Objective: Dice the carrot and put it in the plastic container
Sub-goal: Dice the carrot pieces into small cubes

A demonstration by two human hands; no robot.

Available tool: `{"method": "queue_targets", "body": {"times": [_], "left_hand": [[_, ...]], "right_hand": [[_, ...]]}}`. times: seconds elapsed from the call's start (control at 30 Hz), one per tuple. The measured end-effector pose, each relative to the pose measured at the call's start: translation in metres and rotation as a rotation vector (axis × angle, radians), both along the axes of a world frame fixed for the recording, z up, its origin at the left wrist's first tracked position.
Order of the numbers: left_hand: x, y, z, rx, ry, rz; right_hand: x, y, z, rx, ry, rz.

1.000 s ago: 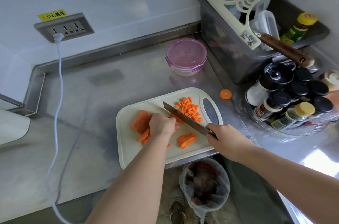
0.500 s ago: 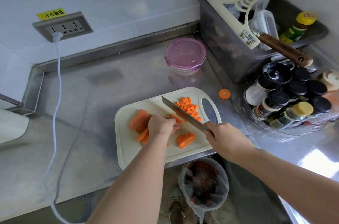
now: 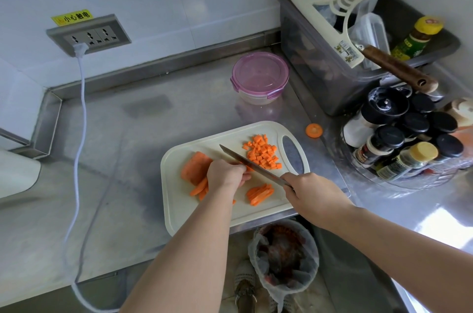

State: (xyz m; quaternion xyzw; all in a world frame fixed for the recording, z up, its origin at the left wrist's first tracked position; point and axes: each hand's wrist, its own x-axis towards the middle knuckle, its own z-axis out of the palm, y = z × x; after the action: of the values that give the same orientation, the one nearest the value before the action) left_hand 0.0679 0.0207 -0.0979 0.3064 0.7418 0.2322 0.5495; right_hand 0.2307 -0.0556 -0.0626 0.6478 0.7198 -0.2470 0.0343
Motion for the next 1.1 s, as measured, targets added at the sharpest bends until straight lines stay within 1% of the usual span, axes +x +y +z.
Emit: {"method": "queue_targets", "body": {"times": [0.17,0.33,0.6,0.7,0.8,0.87,0.97,1.1], "left_hand": [[-0.001,0.001,-0.004,-0.003,-0.009,0.014],[0.0,0.003,-0.005,-0.028,-0.001,-0.007],[-0.001,0.005,-0.005,-0.04,0.017,-0.022],[-0.002,0.005,-0.005,-0.044,0.018,-0.022],[-0.002,0.004,-0.005,-0.04,0.005,-0.027],[-0.002,0.004,-0.002,-0.036,0.004,-0.038],[-0.008,0.002,0.003,-0.056,0.016,-0.096],[-0.025,0.004,0.005,-0.004,0.073,-0.116]], "right_hand": [[-0.002,-0.001,0.0,-0.007,-0.045,0.019],[-0.005,-0.001,-0.007,-0.05,-0.168,0.061],[-0.006,0.004,-0.013,-0.099,-0.224,0.073],[-0.007,0.005,-0.014,-0.114,-0.275,0.094],[-0.005,0.007,-0.014,-0.122,-0.287,0.121],[-0.002,0.007,-0.013,-0.113,-0.239,0.112],[0.001,0.002,-0.008,-0.039,-0.095,0.026],[0.006,-0.003,0.0,0.05,-0.026,0.002]]}}
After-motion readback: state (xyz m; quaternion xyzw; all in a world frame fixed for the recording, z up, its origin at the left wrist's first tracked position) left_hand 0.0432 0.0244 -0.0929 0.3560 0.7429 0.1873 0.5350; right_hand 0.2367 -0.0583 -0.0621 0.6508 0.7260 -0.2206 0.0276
